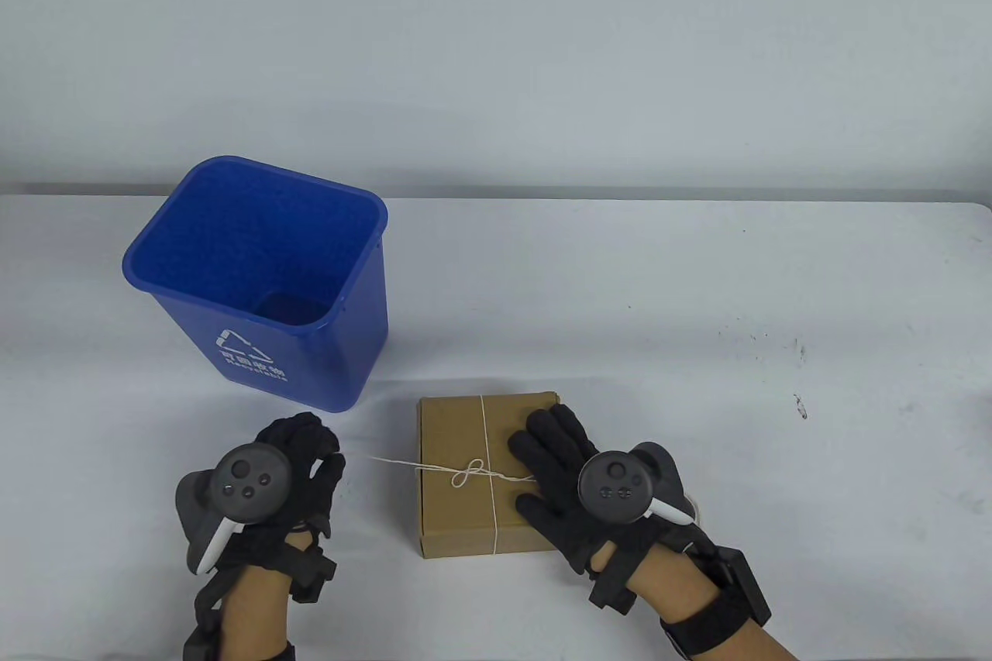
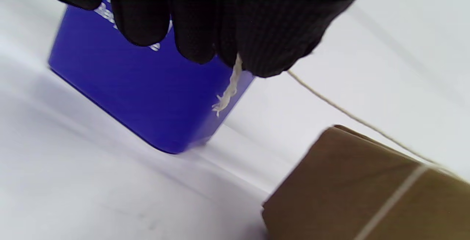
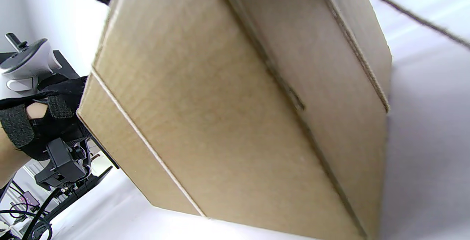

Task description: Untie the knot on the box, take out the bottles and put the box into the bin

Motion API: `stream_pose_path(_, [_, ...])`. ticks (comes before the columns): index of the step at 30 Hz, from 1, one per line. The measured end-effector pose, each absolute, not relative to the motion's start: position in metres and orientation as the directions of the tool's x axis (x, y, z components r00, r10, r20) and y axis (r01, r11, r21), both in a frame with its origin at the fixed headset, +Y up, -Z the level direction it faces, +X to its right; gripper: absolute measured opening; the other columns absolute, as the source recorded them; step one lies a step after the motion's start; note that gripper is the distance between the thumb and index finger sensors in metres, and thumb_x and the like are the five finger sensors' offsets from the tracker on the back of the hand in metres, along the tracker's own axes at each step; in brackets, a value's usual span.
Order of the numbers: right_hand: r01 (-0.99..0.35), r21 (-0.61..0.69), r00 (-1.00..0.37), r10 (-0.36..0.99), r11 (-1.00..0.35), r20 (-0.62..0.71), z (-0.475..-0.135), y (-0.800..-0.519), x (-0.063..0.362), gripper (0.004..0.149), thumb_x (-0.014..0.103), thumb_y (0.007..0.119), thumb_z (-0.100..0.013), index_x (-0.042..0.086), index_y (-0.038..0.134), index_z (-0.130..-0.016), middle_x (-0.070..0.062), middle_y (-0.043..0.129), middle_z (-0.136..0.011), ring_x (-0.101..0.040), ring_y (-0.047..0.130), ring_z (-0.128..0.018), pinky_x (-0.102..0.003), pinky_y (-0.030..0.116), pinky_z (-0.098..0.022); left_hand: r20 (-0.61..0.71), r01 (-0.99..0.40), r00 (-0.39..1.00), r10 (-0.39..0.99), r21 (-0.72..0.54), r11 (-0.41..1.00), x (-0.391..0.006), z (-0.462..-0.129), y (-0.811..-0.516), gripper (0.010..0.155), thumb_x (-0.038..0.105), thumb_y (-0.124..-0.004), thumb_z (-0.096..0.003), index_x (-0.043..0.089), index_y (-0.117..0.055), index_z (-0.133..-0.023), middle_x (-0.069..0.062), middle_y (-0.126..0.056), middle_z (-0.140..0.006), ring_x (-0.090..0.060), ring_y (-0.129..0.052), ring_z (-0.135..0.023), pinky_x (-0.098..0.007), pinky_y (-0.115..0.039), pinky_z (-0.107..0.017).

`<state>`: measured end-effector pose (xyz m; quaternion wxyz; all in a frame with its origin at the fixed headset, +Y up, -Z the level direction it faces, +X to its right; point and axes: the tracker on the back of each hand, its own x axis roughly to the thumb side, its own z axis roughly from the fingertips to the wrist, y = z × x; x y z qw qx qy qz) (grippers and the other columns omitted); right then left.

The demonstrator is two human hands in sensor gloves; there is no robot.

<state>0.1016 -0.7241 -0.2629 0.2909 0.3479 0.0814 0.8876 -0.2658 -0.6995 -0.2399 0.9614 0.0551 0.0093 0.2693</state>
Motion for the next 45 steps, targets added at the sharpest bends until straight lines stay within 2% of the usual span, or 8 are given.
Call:
stream_pose_path(10, [-0.469,0.352,-0.583,0.584,-0.81,0.565,-0.263,-0.724,0.102,0.072,0.048,0.057,-0.052,0.012,0.03,-0.108,-0.014,0.007,-0.11,-0.049,0.001,-0.098,-0.074,0.031,-0.063,-0.101,-0.527,0.833,0.543,0.15,0.836,-0.317,-0.24,-0.707,0.043,0.031,-0.087,-0.0481,0.012,-0.082,-0.086,-0.016,-0.071,-0.105,-0.056,-0.063,-0.102,-0.076,-0.048,-0.07])
stream_pose_path(14, [-0.472,0.352,-0.581,0.586,-0.808,0.564,-0.263,-0.724,0.103,0.072,0.048,0.057,-0.052,0.012,0.03,-0.108,-0.014,0.007,-0.11,-0.049,0.001,-0.098,-0.074,0.031,-0.063,-0.168,-0.482,0.845,0.507,0.17,0.86,-0.32,-0.242,-0.709,0.043,0.03,-0.087,-0.0481,0.011,-0.082,-0.087,-0.016,-0.07,-0.106,-0.056,-0.061,-0.102,-0.076,-0.048,-0.07])
stream_pose_path(23, [-0.473,0.351,-0.582,0.586,-0.808,0.564,-0.263,-0.725,0.104,0.072,0.047,0.057,-0.052,0.012,0.03,-0.108,-0.014,0.007,-0.11,-0.049,0.001,-0.098,-0.074,0.031,-0.063,-0.349,-0.448,0.821,0.452,0.095,0.889,-0.33,-0.246,-0.728,0.043,0.026,-0.086,-0.0478,0.009,-0.081,-0.087,-0.018,-0.062,-0.108,-0.056,-0.054,-0.104,-0.077,-0.042,-0.07])
stream_pose_path(28, [-0.473,0.351,-0.582,0.586,-0.808,0.564,-0.263,-0.725,0.104,0.072,0.047,0.057,-0.052,0.012,0.03,-0.108,-0.014,0.007,-0.11,-0.049,0.001,-0.098,-0.074,0.031,-0.063,-0.416,-0.412,0.806,0.421,0.116,0.904,-0.333,-0.244,-0.728,0.054,0.013,-0.079,-0.0476,0.012,-0.074,-0.101,-0.02,-0.052,-0.113,-0.057,-0.046,-0.106,-0.076,-0.039,-0.071])
stream_pose_path(32, [-0.477,0.354,-0.579,0.591,-0.804,0.562,-0.264,-0.725,0.104,0.071,0.047,0.057,-0.052,0.012,0.03,-0.108,-0.014,0.007,-0.11,-0.049,0.001,-0.098,-0.074,0.031,-0.063,-0.399,-0.424,0.803,0.443,0.14,0.895,-0.33,-0.242,-0.723,0.06,0.009,-0.076,-0.0469,0.013,-0.067,-0.106,-0.021,-0.046,-0.115,-0.057,-0.041,-0.107,-0.077,-0.037,-0.071])
stream_pose_path(40, [-0.477,0.351,-0.581,0.589,-0.806,0.562,-0.263,-0.725,0.104,0.072,0.047,0.057,-0.052,0.012,0.03,-0.108,-0.014,0.007,-0.11,-0.049,0.001,-0.098,-0.074,0.031,-0.063,-0.315,-0.402,0.843,0.435,0.167,0.9,-0.314,-0.237,-0.711,0.062,0.002,-0.071,-0.045,0.016,-0.067,-0.106,-0.02,-0.044,-0.115,-0.056,-0.039,-0.107,-0.077,-0.036,-0.072])
stream_pose_path(43, [-0.476,0.351,-0.581,0.588,-0.806,0.562,-0.263,-0.725,0.104,0.072,0.047,0.057,-0.052,0.012,0.03,-0.108,-0.014,0.008,-0.11,-0.049,0.002,-0.098,-0.074,0.031,-0.063,-0.26,-0.403,0.858,0.443,0.192,0.895,-0.303,-0.232,-0.704,0.06,0.007,-0.073,-0.0467,0.015,-0.067,-0.106,-0.02,-0.044,-0.115,-0.056,-0.039,-0.107,-0.077,-0.036,-0.071])
stream_pose_path(45, [-0.476,0.351,-0.581,0.588,-0.806,0.562,-0.263,-0.725,0.104,0.071,0.047,0.057,-0.052,0.012,0.031,-0.108,-0.014,0.008,-0.11,-0.049,0.002,-0.098,-0.074,0.031,-0.063,-0.173,-0.426,0.87,0.462,0.208,0.88,-0.293,-0.228,-0.696,0.058,0.013,-0.077,-0.0481,0.014,-0.068,-0.105,-0.019,-0.046,-0.115,-0.056,-0.039,-0.107,-0.077,-0.035,-0.071])
